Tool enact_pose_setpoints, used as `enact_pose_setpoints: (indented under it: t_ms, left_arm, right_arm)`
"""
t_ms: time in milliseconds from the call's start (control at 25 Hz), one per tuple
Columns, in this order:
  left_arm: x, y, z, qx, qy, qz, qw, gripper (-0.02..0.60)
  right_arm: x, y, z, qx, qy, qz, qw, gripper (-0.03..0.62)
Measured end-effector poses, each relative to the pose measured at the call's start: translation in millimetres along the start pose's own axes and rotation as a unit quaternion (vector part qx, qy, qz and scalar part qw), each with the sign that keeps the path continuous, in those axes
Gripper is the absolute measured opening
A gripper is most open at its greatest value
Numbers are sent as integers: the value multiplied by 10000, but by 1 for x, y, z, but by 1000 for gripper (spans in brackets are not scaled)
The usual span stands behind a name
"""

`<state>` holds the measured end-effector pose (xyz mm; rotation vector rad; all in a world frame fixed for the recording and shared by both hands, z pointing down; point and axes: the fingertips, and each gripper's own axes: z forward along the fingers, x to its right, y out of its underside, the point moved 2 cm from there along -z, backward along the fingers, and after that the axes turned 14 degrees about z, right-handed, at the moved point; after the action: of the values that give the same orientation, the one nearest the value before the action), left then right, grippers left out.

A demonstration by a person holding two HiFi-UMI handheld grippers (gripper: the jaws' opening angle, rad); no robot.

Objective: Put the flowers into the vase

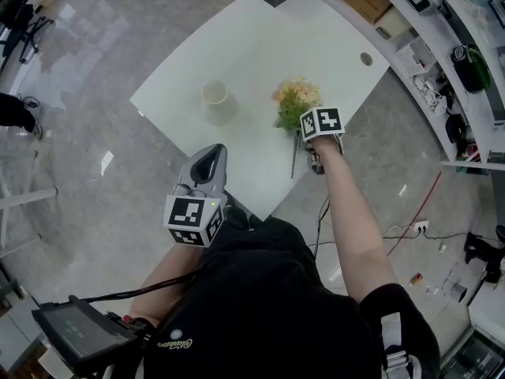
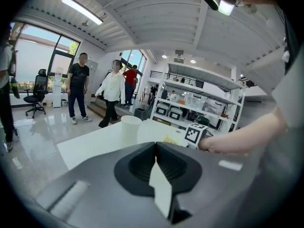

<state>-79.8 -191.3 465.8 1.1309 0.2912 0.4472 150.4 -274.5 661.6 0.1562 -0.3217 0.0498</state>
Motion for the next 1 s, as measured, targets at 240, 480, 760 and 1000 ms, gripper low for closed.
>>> enact_pose_setpoints:
  t_ms: [240, 480, 760, 1000]
  left_arm:
    - [-3, 0, -1, 35, -39, -1, 10000, 8]
    - [-3, -3, 0, 65, -22, 14, 10000, 8]
    - [-1, -6, 0, 105, 4, 53, 9999, 8]
    - [1, -12, -1, 168, 36, 100, 9998, 8]
  right_arm:
    - [1, -3, -7, 179, 41, -42, 9998, 67]
    - [2, -4, -17, 454, 33, -65, 9989, 54]
    - [-1, -9, -42, 1026, -37, -61, 9947, 48]
    - [-17, -23, -85, 1924, -347, -38, 9807, 46]
